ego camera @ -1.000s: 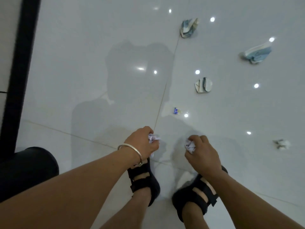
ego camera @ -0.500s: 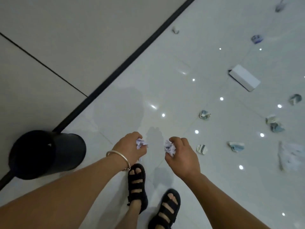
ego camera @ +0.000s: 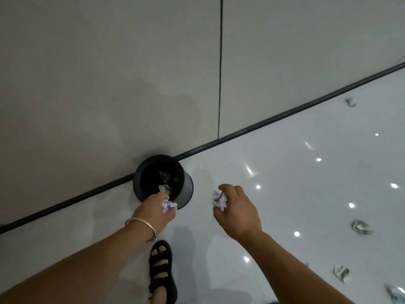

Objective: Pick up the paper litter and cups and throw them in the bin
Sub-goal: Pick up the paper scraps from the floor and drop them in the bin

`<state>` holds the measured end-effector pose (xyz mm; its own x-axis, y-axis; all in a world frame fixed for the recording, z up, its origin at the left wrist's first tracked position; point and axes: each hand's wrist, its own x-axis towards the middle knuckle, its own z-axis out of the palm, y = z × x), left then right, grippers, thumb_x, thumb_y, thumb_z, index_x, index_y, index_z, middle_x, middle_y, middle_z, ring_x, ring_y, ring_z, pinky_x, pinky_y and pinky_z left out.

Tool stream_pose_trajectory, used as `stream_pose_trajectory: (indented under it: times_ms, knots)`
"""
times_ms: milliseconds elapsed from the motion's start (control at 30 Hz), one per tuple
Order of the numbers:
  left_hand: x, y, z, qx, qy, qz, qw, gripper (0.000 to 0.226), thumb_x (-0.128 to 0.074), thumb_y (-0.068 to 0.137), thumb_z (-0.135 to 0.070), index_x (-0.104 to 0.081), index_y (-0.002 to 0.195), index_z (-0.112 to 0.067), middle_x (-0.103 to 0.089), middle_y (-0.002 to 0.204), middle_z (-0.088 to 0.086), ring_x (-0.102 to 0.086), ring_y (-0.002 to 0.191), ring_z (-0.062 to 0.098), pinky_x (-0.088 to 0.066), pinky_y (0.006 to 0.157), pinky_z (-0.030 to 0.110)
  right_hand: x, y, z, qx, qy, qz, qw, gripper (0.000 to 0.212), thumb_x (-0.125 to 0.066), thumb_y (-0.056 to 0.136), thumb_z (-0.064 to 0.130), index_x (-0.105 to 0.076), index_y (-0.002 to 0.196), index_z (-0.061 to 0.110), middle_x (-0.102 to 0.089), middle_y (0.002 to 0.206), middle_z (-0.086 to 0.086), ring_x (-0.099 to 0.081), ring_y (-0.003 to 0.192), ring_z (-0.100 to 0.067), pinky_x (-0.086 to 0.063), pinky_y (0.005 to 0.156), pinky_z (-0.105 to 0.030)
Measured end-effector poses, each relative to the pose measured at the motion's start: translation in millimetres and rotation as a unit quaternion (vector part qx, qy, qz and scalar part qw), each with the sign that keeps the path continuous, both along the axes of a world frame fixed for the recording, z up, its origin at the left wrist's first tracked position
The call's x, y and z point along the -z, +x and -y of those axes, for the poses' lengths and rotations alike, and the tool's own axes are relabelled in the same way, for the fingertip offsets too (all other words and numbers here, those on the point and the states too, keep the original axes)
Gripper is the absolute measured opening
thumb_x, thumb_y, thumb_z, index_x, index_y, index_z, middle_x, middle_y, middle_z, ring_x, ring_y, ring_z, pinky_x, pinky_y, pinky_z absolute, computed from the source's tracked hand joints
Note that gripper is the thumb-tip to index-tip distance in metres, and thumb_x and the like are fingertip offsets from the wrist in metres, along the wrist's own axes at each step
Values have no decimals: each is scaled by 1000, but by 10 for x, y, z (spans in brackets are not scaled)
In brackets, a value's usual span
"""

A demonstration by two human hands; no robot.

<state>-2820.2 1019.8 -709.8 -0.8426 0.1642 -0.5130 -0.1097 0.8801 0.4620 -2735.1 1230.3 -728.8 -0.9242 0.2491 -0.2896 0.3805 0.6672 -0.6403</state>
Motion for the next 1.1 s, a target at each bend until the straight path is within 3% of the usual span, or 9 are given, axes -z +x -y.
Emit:
stream_pose_trajectory:
  times_ms: [200, 300, 400, 467, 533, 633, 867, 1100]
  knots:
    - [366, -762, 859, -51, -5, -4, 999, 15, -64, 81, -24, -53, 75, -15, -59, 67, -4, -52, 61, 5, -34, 50, 16, 463, -974, 1147, -53, 4, 40, 998, 56, -64, 86, 39, -40, 135, 30, -50, 127, 1, -55, 105, -20, -52, 81, -32]
    - [600, -1068, 980, -57, 6, 10, 998, 16, -64, 81, -29, -56, 86, -16, -65, 78, -4, -52, 61, -1, -33, 48, 9, 749, -1333, 1496, -53, 9, 59, 997, 62, -66, 84, 40, -37, 138, 30, -48, 131, -1, -55, 111, -23, -54, 86, -36]
    - [834, -1265, 1004, -58, 28, 54, 996, 54, -67, 80, -40, -49, 126, -19, -56, 113, -1, -55, 93, 13, -38, 73, 18, 1035, -1569, 1648, -50, 20, 77, 996, 77, -71, 80, 44, -28, 143, 31, -44, 135, -2, -51, 116, -23, -53, 89, -36]
    - [960, -1350, 1032, -45, 37, 72, 996, 73, -66, 79, -46, -36, 140, -19, -45, 136, 4, -50, 115, 20, -39, 84, 26, 1182, -1670, 1675, -40, 7, 88, 995, 95, -77, 74, 48, -20, 148, 32, -36, 143, -3, -43, 125, -25, -51, 93, -38]
    - [1039, -1390, 1108, -37, 27, 73, 996, 75, -64, 81, -45, -32, 143, -19, -38, 143, 6, -45, 124, 24, -39, 92, 28, 1271, -1708, 1689, -40, -18, 101, 994, 108, -82, 69, 47, -12, 151, 34, -22, 153, -3, -31, 136, -28, -46, 102, -44]
    - [1072, -1326, 1278, -23, -21, 86, 996, 66, -62, 85, -39, -34, 141, -17, -40, 140, 10, -47, 122, 27, -39, 93, 27, 1312, -1612, 1682, -40, -53, 98, 993, 110, -82, 70, 44, -7, 151, 39, -9, 158, 1, -20, 143, -28, -39, 107, -44]
    - [942, -1013, 1241, 43, -112, 140, 983, 63, -55, 90, -33, -28, 144, -16, -36, 143, 10, -46, 122, 28, -41, 101, 38, 1256, -975, 1329, -1, -28, 106, 994, 91, -70, 81, 48, -15, 151, 33, -23, 154, 1, -30, 137, -22, -43, 101, -35]
    - [816, -557, 93, 154, -120, 109, 975, 65, -59, 86, -31, -32, 143, -12, -33, 146, 13, -40, 129, 28, -37, 105, 35, 1176, 226, 442, 108, -20, 177, 978, 83, -64, 85, 45, -16, 151, 29, -23, 153, 2, -29, 137, -21, -44, 97, -34]
